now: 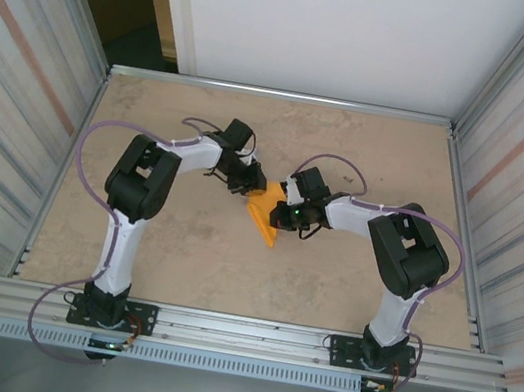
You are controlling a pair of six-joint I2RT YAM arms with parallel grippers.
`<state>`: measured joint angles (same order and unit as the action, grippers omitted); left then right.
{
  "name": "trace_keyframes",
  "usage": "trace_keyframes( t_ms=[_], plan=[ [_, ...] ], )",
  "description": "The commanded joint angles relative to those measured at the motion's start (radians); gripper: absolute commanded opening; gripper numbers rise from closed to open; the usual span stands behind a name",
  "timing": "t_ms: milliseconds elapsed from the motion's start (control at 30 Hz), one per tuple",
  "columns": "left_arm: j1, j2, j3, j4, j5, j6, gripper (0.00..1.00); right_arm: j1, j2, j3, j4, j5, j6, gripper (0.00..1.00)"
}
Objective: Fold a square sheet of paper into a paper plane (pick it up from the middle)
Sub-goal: Third fold the triangle at the center of the table.
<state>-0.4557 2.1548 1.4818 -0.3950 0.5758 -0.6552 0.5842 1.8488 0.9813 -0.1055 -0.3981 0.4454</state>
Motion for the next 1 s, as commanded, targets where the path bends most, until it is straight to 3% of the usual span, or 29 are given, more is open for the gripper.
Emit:
trace_keyframes(
  t_ms=[0, 433, 967],
  plan=[
    [-0.009, -0.123, -0.031, 0.016, -0.012, -0.020, 0.19, -0.004, 0.045, -0.003, -0.042, 0.010, 0.019, 0.05],
    [-0.080, -0.298, -0.324, 0.148, -0.015, -0.175, 0.16, -0.006, 0.052, 0.017, -0.060, 0.005, 0.021, 0.06],
    [-0.119, -0.217, -0.319, 0.156, -0.011, -0.207, 0.13, -0.006, 0.064, 0.032, -0.079, 0.003, 0.020, 0.07]
  ],
)
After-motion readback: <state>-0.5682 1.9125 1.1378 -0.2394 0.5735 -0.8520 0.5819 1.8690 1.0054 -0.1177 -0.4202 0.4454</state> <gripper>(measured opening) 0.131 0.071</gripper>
